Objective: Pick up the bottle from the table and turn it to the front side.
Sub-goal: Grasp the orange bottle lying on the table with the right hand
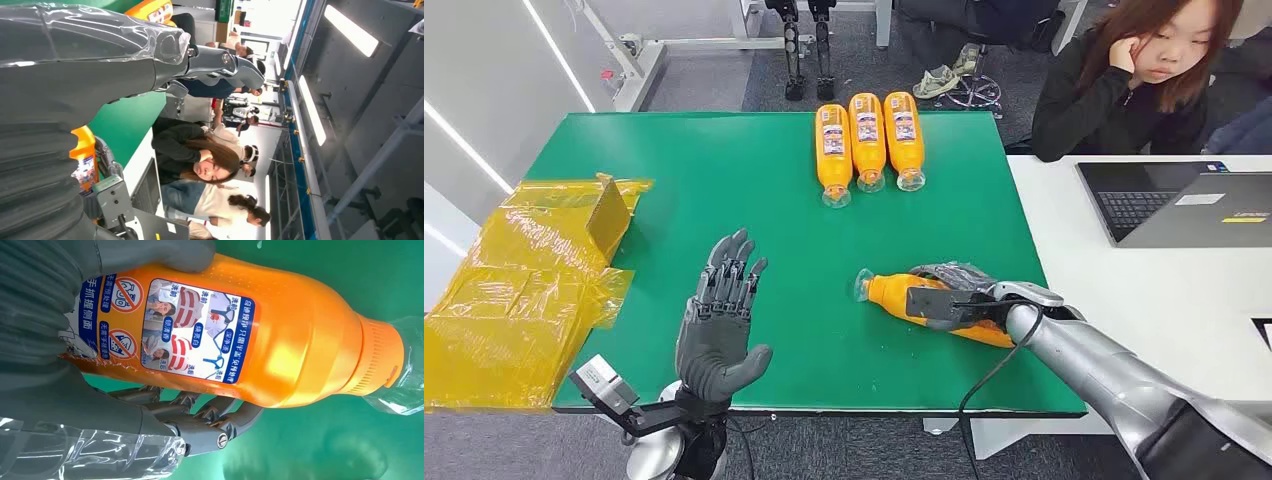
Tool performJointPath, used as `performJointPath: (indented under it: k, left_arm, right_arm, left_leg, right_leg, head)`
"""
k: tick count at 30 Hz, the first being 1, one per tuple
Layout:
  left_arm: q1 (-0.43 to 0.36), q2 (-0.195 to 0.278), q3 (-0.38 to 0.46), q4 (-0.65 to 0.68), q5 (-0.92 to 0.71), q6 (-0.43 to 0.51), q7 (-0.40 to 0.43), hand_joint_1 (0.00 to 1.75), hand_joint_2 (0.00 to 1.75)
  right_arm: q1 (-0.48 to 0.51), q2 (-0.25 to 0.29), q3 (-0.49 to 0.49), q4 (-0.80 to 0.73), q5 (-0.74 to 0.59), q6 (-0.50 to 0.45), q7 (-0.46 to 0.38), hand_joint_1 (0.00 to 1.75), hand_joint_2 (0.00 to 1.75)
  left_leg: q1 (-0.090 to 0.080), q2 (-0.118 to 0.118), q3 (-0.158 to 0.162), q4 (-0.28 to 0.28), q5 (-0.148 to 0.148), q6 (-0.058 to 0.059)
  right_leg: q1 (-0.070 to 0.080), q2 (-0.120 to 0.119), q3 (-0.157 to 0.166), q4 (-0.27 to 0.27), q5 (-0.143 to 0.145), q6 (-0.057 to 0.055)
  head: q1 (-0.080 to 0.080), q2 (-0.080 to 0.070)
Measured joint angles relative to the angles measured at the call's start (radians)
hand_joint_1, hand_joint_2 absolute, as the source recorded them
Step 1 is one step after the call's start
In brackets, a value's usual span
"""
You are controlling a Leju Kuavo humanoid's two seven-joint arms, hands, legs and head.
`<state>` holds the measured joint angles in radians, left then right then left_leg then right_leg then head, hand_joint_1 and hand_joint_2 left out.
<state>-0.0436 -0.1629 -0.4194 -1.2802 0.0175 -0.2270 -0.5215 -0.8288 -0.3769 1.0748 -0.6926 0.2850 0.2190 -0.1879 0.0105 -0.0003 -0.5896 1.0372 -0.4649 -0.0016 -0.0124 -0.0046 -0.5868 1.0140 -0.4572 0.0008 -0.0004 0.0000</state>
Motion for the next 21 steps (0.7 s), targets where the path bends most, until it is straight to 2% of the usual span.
performJointPath:
  k: [7,10,14,21]
  left_arm:
    - [0.002,0.0,0.001,-0.011,-0.001,0.006,0.005,0.0,1.75]
    - [0.004,0.001,0.006,-0.013,-0.003,0.011,0.005,0.0,1.75]
    - [0.004,0.003,0.015,-0.013,-0.007,0.019,0.003,0.0,1.75]
    - [-0.001,0.014,0.017,0.002,-0.004,0.024,-0.036,0.0,1.75]
  right_arm:
    - [0.03,0.0,-0.055,-0.056,0.067,-0.046,0.018,1.75,1.75]
    - [0.045,0.0,-0.116,-0.112,0.115,-0.093,0.021,1.75,1.75]
    - [0.051,-0.005,-0.2,-0.212,0.151,-0.106,0.032,1.75,1.75]
    - [0.083,-0.074,-0.346,-0.453,0.134,-0.109,0.027,1.75,1.75]
  left_leg:
    - [0.0,0.0,-0.002,0.0,0.0,0.0]
    - [0.0,0.0,-0.003,0.0,0.0,0.0]
    - [0.0,0.0,-0.004,0.0,0.0,0.0]
    - [0.0,-0.001,-0.007,0.0,0.0,0.0]
  right_leg:
    - [0.0,-0.001,-0.001,0.0,0.0,0.0]
    - [0.0,-0.001,-0.002,0.0,0.0,0.0]
    - [0.0,0.0,-0.004,0.0,0.0,0.0]
    - [0.0,-0.001,-0.008,0.0,0.0,0.0]
  head:
    - [0.0,0.0]
    - [0.0,0.0]
    - [0.0,0.0]
    - [0.0,0.0]
